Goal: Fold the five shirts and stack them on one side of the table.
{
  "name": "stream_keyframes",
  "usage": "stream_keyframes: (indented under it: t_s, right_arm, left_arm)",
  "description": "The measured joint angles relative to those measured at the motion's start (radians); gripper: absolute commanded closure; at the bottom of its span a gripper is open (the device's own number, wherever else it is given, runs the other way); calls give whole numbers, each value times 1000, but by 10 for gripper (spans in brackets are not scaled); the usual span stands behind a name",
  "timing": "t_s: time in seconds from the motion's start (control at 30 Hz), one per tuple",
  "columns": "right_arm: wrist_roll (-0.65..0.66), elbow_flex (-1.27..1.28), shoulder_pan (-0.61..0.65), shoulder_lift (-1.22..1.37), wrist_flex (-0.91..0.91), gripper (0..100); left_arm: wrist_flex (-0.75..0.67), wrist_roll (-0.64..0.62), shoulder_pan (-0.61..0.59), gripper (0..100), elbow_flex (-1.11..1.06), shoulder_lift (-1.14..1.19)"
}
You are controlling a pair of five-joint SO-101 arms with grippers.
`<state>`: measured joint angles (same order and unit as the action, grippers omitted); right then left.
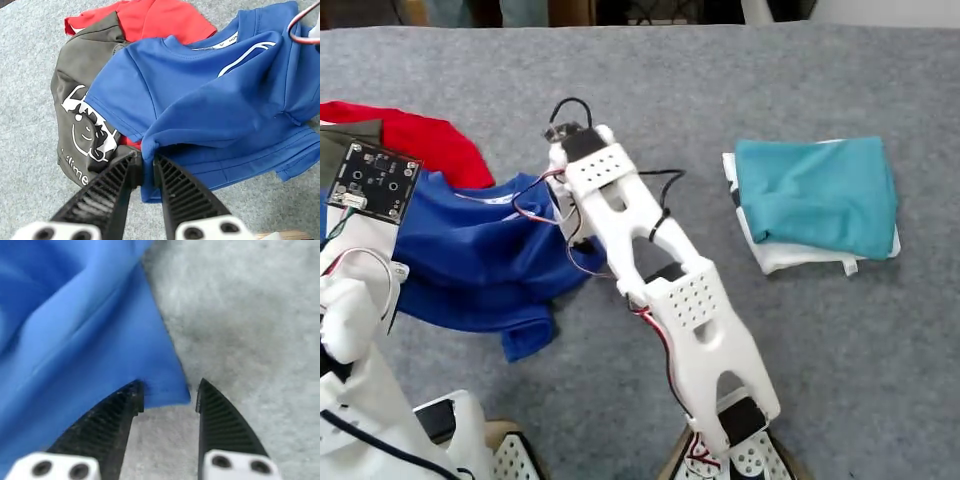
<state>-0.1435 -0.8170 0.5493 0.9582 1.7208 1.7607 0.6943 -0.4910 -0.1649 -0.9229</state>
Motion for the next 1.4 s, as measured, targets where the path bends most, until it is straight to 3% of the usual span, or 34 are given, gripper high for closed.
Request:
stream_keyframes:
  t_s: [0.4,0.6,1.03,1.3,1.4]
  right_arm:
    - [-3,-15,-6,37,-12,823]
    - [-3,-17,-40,37,-12,972]
    - [-3,-74,-69,43,26,982]
    - [-3,-192,-206,-75,35,983]
    - [-3,-227,-255,-233,37,983]
  left_arm:
    - [0,0,0,971,0,0]
    - [0,0,0,971,0,0]
    - [0,2,-6,971,0,0]
    - [-49,-6,-6,971,0,0]
    - [-115,-97,-6,971,40,2]
